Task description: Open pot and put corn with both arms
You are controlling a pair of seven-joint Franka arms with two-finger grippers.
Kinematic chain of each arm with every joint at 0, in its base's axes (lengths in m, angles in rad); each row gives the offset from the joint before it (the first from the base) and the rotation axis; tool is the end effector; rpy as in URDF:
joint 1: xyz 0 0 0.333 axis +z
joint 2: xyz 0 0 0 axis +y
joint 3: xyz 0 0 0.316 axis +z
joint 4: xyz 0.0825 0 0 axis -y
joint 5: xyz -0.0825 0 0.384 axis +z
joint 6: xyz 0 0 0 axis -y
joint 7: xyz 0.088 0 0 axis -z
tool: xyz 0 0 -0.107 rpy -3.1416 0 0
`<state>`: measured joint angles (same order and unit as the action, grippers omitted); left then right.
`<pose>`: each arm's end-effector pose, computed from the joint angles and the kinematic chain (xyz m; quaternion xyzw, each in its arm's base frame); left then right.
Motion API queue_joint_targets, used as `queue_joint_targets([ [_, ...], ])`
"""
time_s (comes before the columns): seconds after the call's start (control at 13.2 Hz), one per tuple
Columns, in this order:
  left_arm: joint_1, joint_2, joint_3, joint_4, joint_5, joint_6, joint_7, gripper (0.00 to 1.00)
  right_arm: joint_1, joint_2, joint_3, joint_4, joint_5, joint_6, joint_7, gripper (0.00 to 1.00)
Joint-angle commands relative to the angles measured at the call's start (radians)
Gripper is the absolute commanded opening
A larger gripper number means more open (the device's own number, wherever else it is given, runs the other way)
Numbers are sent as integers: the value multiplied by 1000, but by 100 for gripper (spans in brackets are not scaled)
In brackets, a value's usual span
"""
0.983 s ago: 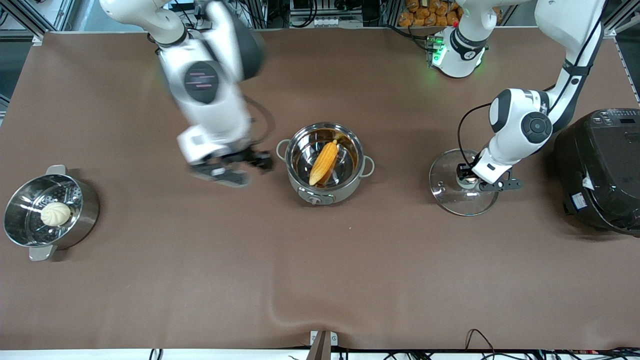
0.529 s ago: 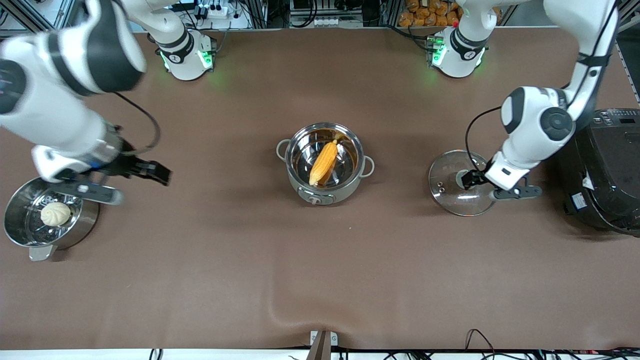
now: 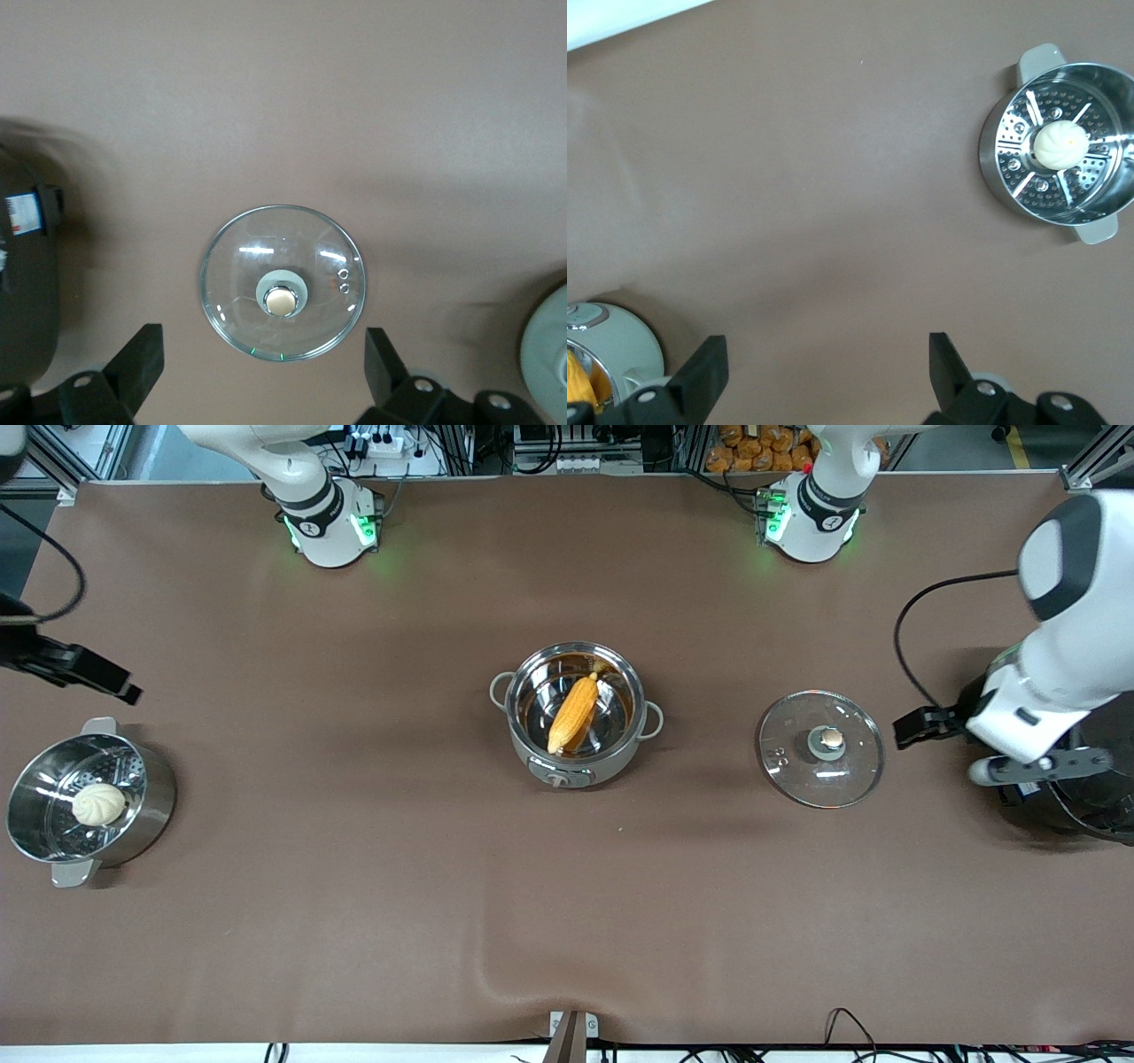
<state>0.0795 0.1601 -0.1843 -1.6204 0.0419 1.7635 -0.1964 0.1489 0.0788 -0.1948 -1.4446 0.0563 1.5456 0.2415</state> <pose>0.6080 -0.0532 0.5256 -0.9990 -0.0427 0.0061 0.0069 0.5766 -0.0153 0.6380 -0.9896 0.1418 -0.0098 0.0216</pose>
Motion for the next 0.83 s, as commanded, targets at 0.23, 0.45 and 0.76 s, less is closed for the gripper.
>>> queue_joint_targets([
  [0.23, 9, 1, -6, 163, 3, -205, 6, 100, -55, -8, 15, 21, -10, -110, -277, 100],
  [0.45, 12, -40, 8, 163, 12, -228, 9, 100, -48, -8, 21, 18, -33, -117, -269, 100],
  [0.76, -59, -131, 60, 134, 1, -234, 18, 100, -45, -1, 23, 15, -65, -111, -266, 100],
])
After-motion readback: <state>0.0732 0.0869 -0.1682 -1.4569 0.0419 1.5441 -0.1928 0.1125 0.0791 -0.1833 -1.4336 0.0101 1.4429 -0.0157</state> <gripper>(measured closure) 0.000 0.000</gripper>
